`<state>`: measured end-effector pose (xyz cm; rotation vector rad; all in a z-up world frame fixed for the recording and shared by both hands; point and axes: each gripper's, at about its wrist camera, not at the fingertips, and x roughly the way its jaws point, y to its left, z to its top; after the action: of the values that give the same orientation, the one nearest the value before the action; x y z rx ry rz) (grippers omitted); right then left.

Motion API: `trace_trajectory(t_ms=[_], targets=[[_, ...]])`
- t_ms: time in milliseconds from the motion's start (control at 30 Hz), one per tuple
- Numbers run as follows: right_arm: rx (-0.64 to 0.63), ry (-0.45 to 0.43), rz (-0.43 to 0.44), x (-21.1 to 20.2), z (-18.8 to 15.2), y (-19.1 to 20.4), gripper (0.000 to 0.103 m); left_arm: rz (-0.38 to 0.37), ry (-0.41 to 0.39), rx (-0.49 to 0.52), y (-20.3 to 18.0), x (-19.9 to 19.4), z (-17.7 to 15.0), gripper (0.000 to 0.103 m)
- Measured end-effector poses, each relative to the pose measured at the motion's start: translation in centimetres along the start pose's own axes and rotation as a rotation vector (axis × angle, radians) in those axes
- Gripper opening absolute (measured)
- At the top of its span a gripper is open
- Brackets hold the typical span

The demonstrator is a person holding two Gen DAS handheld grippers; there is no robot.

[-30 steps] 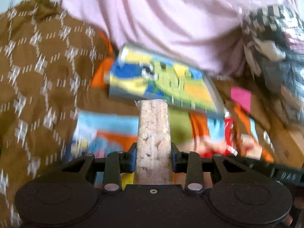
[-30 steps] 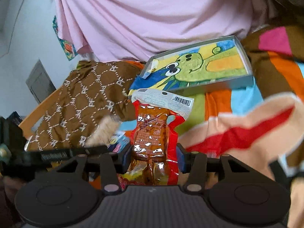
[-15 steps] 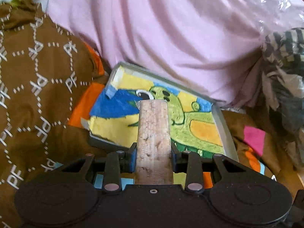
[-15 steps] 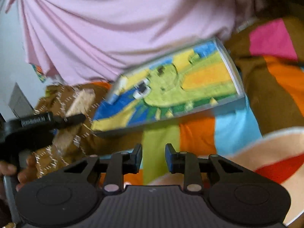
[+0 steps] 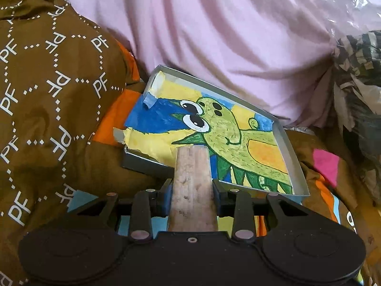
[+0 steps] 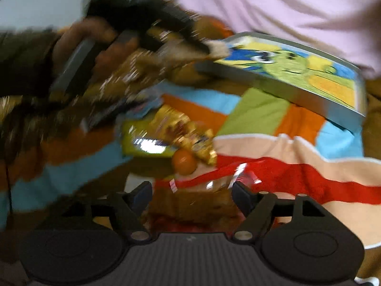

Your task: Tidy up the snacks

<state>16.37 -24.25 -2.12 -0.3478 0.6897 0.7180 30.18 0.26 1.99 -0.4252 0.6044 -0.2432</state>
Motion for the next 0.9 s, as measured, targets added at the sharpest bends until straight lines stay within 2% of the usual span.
trace_trajectory(t_ms=[100,267,300,333,367,500,700,800,900], targets=[[-0.082,0.029,0.003,0.5,0.2,1.8,0.079,-0.004,0.013,-0.002,-0.1,-0.5,-0.4,0.035],[-0.206,0.04,-0.051,-0.5,-0.1,3.0,0.079,-0.026,0.024,0.002,-0.5,-2.2,-2.2,0.035],[-0.24,0.05,-0.067,-0.8,-0.3,3.1,0.079,-0.032,0.023,0.005,-0.6,-2.5,-2.5,0.034],[-0.275,0.064,-0.084,-0.9,-0.6,3.2,0.079,-0.038,0.021,0.007,-0.7,-2.8,-2.9,0.022],[-0.307,0.078,-0.1,-1.0,-0.8,3.2,0.079,-0.046,0.023,0.01,-0.8,-3.0,-3.3,0.019],[-0.401,0.11,-0.145,-0.2,-1.7,3.8,0.079,-0.051,0.063,0.019,-1.3,-2.8,-4.5,0.019],[-0.56,0.093,-0.192,1.8,-1.6,5.5,0.082,-0.036,0.148,0.1,-0.3,-2.8,-6.5,0.034],[-0.619,0.09,-0.177,2.8,-0.9,5.6,0.086,-0.027,0.174,0.158,0.6,-3.9,-8.1,0.043],[-0.656,0.099,-0.148,3.8,-0.3,5.5,0.087,-0.041,0.202,0.165,1.4,-4.7,-9.5,0.055]])
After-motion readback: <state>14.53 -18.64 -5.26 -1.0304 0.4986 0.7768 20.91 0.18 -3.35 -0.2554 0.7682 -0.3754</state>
